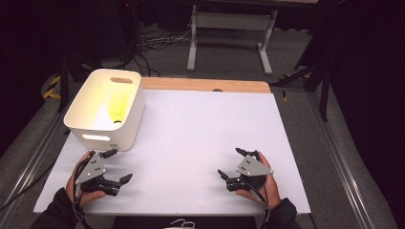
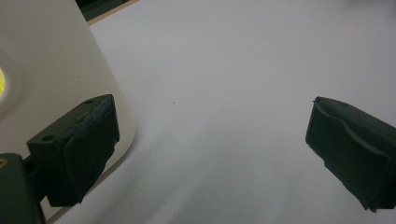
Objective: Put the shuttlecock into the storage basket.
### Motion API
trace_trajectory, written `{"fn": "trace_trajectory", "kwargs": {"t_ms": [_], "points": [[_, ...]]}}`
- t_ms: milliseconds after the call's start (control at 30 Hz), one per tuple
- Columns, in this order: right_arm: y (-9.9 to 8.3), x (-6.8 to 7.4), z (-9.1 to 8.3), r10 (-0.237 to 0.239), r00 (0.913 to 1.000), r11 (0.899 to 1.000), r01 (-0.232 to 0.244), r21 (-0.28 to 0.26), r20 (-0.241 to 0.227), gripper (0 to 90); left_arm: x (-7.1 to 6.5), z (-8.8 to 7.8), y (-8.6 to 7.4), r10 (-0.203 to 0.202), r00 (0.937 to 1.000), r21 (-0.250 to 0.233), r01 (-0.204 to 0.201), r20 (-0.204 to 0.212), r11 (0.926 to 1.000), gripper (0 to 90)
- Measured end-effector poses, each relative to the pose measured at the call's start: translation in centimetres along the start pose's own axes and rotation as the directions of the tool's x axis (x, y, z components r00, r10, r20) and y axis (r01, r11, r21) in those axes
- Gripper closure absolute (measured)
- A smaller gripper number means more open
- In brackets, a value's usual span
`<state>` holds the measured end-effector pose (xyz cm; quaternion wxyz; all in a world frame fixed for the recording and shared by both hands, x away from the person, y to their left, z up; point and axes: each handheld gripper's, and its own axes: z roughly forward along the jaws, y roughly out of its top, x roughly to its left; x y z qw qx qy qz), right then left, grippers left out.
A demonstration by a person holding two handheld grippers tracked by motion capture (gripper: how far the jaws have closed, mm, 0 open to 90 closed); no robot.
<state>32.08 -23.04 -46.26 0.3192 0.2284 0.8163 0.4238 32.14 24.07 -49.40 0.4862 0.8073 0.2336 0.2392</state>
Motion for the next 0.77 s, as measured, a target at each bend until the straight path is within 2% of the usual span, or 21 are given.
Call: {"fn": "trace_trajectory", "kwargs": {"t_ms": [300,433,667,767], "points": [[-0.33,-0.23,0.09,0.008,0.9998,1.0,-0.009,0.014,0.018,9.2,-0.02,0.17,0.05,-0.004,0.9999,0.004,0.004,-0.011,1.0,3.9],[-0.35,-0.36,0.08,0.014,0.9998,1.0,-0.014,0.01,0.017,8.7,0.01,0.44,0.03,-0.005,0.9998,0.027,0.006,-0.019,0.9996,3.9],[-0.49,-0.55,0.18,0.02,0.9998,1.0,-0.02,0.012,0.008,8.5,-0.1,0.54,0.16,-0.007,0.9996,0.035,0.008,-0.028,0.9994,4.0],[-0.48,-0.52,0.14,0.021,0.9998,1.0,-0.021,0.017,0.0,9.4,-0.16,0.64,0.22,0.0,0.9987,0.052,0.003,-0.051,0.9987,4.1]]}}
